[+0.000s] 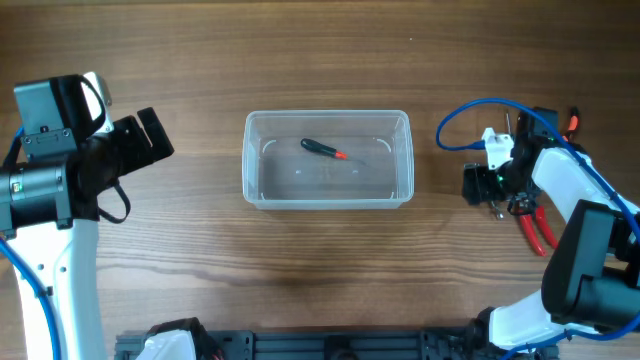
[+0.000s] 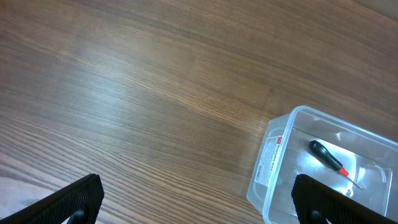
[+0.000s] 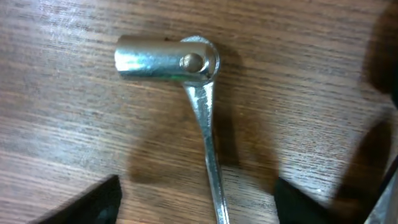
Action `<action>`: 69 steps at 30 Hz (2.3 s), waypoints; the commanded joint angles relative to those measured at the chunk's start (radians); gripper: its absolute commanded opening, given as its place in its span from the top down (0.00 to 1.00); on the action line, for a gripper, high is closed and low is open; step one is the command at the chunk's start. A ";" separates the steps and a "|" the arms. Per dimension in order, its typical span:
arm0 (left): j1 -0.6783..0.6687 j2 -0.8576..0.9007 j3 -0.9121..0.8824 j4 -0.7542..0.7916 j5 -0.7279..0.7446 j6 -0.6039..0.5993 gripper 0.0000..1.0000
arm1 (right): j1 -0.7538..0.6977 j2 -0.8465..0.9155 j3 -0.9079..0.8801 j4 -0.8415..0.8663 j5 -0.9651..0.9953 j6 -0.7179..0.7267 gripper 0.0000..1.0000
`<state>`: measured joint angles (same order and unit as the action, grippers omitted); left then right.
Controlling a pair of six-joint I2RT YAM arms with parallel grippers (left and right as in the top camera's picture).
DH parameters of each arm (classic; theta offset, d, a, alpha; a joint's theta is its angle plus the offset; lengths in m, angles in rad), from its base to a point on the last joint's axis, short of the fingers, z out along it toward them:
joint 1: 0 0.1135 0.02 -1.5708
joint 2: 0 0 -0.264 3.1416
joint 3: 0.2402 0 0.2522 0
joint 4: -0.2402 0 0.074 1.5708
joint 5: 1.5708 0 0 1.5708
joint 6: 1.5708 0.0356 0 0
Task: Pack container
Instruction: 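Move right gripper to the silver socket wrench and grasp it, then lower the wrench into the container and release it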
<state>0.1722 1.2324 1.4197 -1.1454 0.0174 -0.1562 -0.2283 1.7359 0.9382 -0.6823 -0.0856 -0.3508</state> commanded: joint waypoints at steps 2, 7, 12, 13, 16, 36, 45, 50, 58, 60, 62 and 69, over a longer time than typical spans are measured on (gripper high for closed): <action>0.006 -0.002 0.006 -0.001 0.016 -0.009 0.00 | 0.000 0.043 -0.015 -0.014 -0.019 -0.014 0.52; 0.006 -0.002 0.006 -0.001 0.016 -0.009 0.00 | 0.000 0.043 -0.015 -0.022 -0.019 -0.013 0.71; 0.006 -0.002 0.006 -0.001 0.016 -0.009 0.00 | 0.000 0.043 -0.015 -0.032 0.002 -0.016 0.90; 0.006 -0.002 0.006 -0.001 0.016 -0.009 0.00 | 0.000 0.043 -0.015 -0.032 0.006 -0.015 0.93; 0.006 -0.002 0.006 -0.001 0.016 -0.009 0.00 | 0.000 0.043 -0.015 -0.032 0.008 -0.015 0.96; 0.006 -0.002 0.006 0.000 0.016 -0.009 0.00 | 0.447 -0.226 0.582 -0.366 -0.056 -0.108 0.96; 0.006 -0.002 0.006 -0.014 0.016 -0.009 0.00 | 0.810 0.046 0.539 -0.364 -0.073 -0.417 0.96; 0.006 -0.002 0.006 -0.014 0.016 -0.009 0.00 | 0.810 0.273 0.539 -0.303 -0.073 -0.404 0.96; 0.006 -0.002 0.006 -0.014 0.016 -0.009 0.00 | 0.810 0.328 0.544 -0.296 -0.071 -0.296 0.87; 0.006 -0.002 0.006 -0.014 0.016 -0.009 0.00 | 0.809 0.326 0.570 -0.312 -0.049 -0.234 0.85; 0.006 -0.002 0.006 -0.014 0.016 -0.009 0.00 | 0.809 0.307 0.627 -0.364 0.002 -0.187 0.65; 0.006 -0.002 0.006 -0.008 0.016 -0.009 0.00 | 0.657 0.033 0.902 -0.503 0.216 0.182 0.00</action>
<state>0.1722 1.2324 1.4197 -1.1591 0.0177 -0.1566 0.5209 1.9457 1.7561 -1.1774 0.0238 -0.3771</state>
